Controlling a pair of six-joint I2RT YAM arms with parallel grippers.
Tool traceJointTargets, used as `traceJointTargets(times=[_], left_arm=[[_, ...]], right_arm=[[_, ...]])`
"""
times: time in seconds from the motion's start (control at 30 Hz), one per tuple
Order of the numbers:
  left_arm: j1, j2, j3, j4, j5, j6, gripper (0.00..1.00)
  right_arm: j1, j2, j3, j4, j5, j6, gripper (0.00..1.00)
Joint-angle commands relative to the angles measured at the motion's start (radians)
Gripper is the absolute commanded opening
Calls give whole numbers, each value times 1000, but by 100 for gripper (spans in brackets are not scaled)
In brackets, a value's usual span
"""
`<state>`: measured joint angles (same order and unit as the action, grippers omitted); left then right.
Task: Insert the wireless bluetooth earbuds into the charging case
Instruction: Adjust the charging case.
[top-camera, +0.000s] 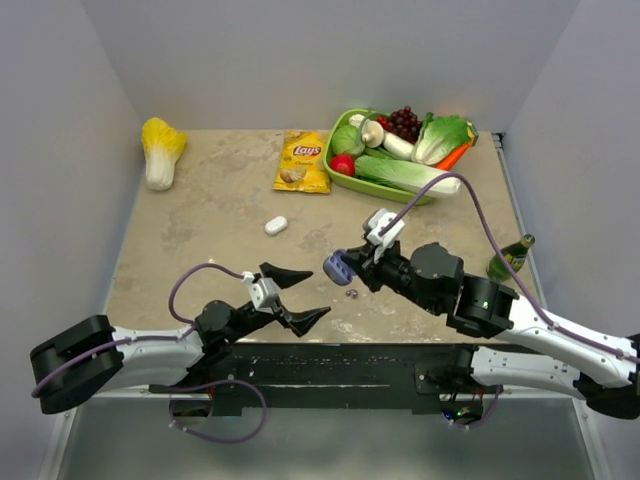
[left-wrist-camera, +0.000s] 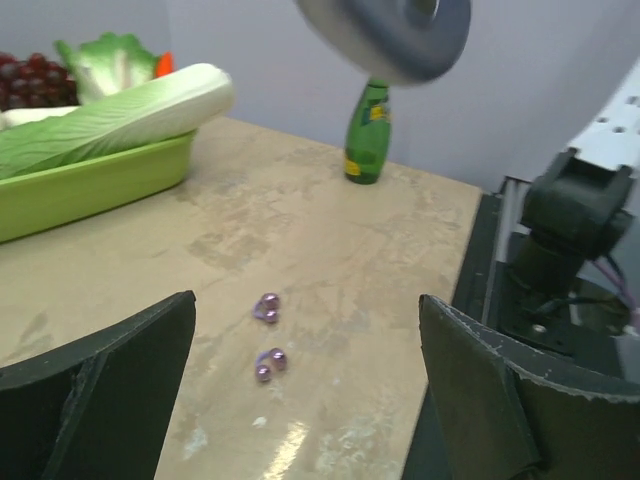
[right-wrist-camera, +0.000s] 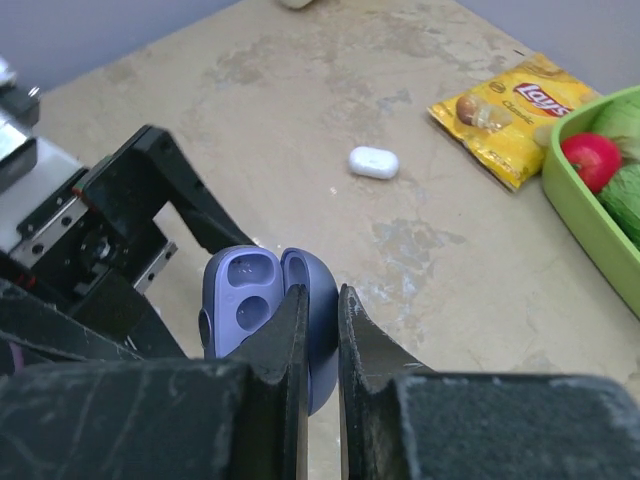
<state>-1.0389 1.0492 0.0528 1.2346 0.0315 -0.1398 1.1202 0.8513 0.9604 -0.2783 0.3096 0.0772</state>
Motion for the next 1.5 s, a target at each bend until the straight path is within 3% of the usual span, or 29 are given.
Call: traceJointTargets(times=[0.0,0.03,0.13,0.33,0.53,0.8,1.2,1.37,1.47], left_arm=[[34,-34,13,-13,259,-130,96],[90,-28,40,-24,412,-191,95],[172,11,35,84,585,-334,92],[203,93,38,281,697,-449,91],[203,114,70,335,684,-477,85],[203,61,116,195,608,-397,71],[201,55,183,62,601,-307,68],[201,61,183,51,611,-297,60],[201,71,185,46,622,-296,62]], right_arm=[[114,21,17,-45,58,-135,0],[162,34,26,-58,83,-157,0],[208,49,32,-84,177,-177,0],[277,58,20,-88,232,-197,0],[311,94,6,-65,263,-183,0],[319,107,-19,-21,253,-165,0],[319,126,-31,4,187,-152,0],[319,127,-31,5,184,-154,0],[320,121,-31,5,181,-155,0]])
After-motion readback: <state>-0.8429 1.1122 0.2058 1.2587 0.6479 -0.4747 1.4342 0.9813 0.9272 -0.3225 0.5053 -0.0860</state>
